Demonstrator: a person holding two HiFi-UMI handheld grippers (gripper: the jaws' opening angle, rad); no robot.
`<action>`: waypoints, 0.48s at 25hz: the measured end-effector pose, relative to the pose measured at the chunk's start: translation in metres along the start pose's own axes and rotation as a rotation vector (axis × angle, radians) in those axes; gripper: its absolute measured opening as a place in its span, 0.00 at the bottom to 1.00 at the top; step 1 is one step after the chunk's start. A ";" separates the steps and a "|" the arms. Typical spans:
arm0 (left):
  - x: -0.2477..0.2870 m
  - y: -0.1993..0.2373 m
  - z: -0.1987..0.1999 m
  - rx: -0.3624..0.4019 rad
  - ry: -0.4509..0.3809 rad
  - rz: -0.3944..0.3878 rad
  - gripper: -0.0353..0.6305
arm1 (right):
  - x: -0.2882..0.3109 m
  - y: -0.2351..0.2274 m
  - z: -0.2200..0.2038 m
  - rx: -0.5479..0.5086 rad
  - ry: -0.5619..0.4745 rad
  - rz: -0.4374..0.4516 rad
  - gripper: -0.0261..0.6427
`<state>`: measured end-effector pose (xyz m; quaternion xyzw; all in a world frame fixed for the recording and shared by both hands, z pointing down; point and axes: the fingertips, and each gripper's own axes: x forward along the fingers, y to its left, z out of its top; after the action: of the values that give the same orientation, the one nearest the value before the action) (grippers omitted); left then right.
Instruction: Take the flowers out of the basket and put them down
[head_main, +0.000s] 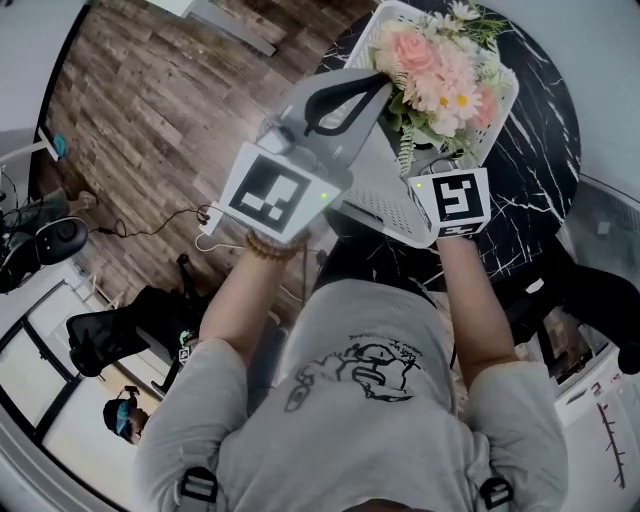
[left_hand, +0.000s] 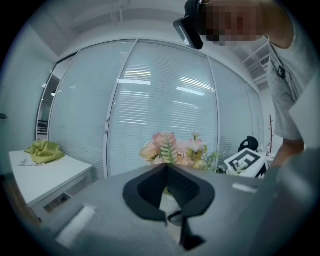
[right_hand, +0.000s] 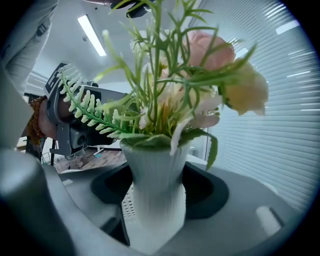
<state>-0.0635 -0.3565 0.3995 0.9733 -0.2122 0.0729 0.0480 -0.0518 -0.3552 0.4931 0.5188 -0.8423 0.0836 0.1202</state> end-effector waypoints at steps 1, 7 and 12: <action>0.000 -0.002 0.006 0.004 -0.006 -0.002 0.06 | -0.003 -0.001 0.005 -0.004 -0.007 -0.002 0.51; -0.005 -0.020 0.040 0.034 -0.039 -0.017 0.06 | -0.024 -0.004 0.036 -0.010 -0.037 -0.009 0.51; -0.009 -0.034 0.066 0.058 -0.073 -0.030 0.06 | -0.043 -0.004 0.059 -0.019 -0.050 -0.019 0.51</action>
<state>-0.0497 -0.3301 0.3310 0.9794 -0.1970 0.0428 0.0130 -0.0364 -0.3359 0.4244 0.5275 -0.8408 0.0616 0.1049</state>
